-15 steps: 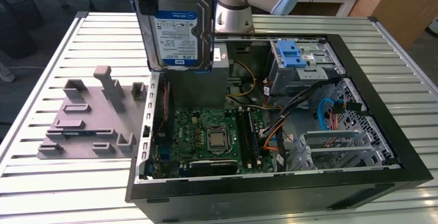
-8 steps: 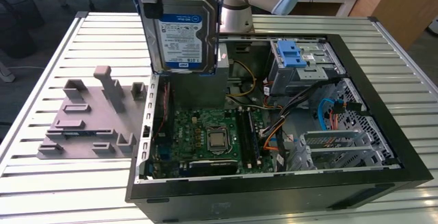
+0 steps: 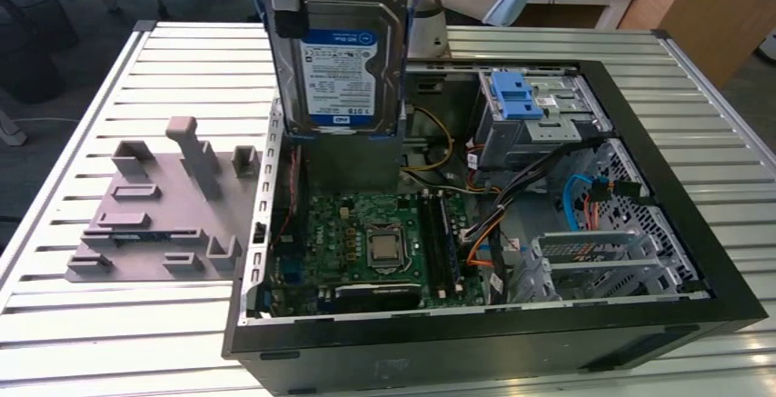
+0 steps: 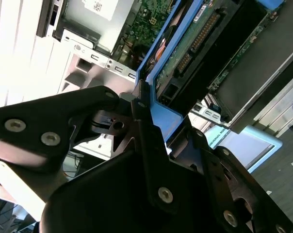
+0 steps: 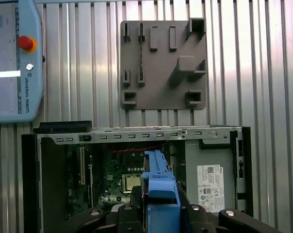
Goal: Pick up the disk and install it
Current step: 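Pick up the disk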
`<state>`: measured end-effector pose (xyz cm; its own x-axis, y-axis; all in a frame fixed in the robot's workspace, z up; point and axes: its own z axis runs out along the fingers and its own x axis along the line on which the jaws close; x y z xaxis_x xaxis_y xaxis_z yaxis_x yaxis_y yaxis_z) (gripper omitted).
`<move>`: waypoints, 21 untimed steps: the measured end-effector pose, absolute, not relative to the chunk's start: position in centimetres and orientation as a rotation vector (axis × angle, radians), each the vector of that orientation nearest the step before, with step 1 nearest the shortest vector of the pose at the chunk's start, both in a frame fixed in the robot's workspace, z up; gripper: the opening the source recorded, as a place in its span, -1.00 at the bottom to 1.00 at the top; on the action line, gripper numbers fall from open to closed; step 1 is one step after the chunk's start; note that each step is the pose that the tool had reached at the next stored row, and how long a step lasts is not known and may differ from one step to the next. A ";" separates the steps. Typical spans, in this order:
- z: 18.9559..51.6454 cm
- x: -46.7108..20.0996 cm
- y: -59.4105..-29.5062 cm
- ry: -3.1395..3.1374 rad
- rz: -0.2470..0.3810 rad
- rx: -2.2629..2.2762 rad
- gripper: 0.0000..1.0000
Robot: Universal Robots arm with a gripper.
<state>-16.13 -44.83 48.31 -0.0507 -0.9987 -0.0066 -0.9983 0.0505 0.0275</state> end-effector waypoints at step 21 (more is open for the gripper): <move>48.1 -13.0 -45.6 -2.266 -0.037 2.154 -0.27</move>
<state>-12.96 -45.59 48.06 -0.0509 -0.9987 -0.0057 -0.9983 0.0507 0.0275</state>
